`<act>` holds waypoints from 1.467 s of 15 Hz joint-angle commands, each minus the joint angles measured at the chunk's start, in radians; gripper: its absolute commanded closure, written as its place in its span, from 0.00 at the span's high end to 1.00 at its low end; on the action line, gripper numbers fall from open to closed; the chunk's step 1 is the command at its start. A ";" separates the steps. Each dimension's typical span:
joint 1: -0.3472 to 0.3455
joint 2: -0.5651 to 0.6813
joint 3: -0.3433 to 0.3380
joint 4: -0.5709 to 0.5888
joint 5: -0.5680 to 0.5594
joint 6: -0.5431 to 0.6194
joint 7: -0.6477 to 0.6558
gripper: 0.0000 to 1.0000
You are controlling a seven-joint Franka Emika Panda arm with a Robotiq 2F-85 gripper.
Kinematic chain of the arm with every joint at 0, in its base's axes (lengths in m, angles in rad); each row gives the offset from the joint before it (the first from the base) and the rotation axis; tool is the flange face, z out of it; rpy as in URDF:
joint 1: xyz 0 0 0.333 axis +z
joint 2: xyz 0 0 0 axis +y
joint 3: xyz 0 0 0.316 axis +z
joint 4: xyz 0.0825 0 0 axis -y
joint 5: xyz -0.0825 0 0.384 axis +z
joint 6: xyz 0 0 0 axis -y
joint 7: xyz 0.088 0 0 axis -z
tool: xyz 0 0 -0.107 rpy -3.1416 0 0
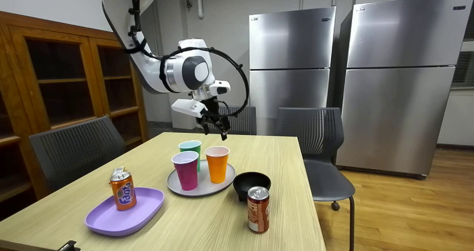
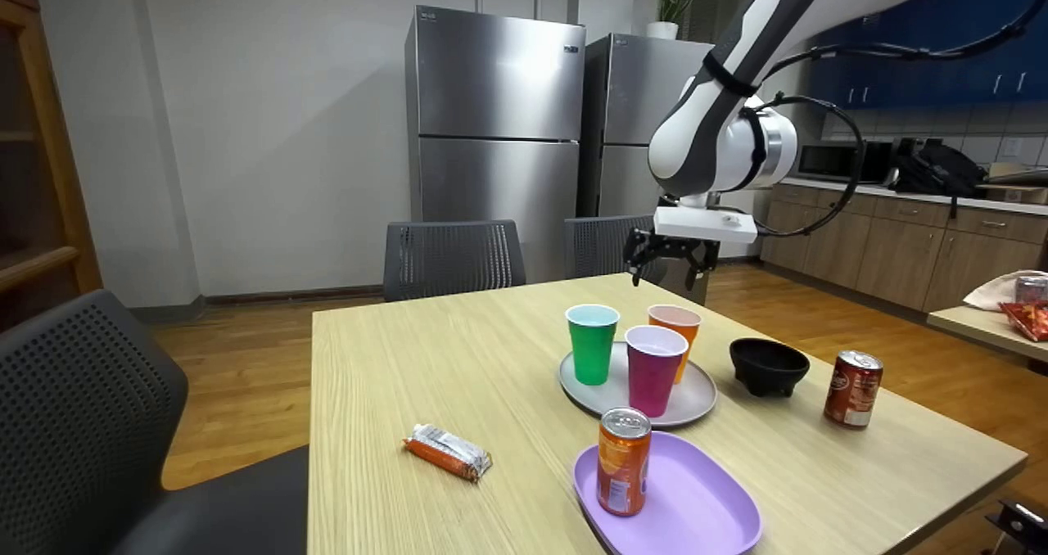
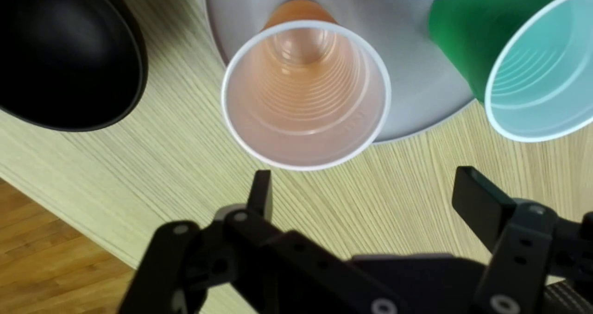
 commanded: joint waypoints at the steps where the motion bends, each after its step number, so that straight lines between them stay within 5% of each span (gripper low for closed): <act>1: -0.039 -0.116 0.035 -0.086 0.016 -0.013 -0.068 1.00; 7: -0.140 -0.264 0.109 -0.229 0.073 0.021 -0.282 1.00; 11: -0.241 -0.360 0.196 -0.316 0.256 0.016 -0.589 1.00; 14: -0.282 -0.426 0.198 -0.367 0.399 0.003 -0.807 1.00; 16: -0.287 -0.463 0.165 -0.401 0.421 0.003 -0.857 1.00; 19: -0.295 -0.493 0.110 -0.466 0.278 0.023 -0.744 1.00; 20: -0.284 -0.436 0.124 -0.398 0.348 0.011 -0.797 1.00; 22: -0.289 -0.452 0.102 -0.431 0.306 0.013 -0.781 1.00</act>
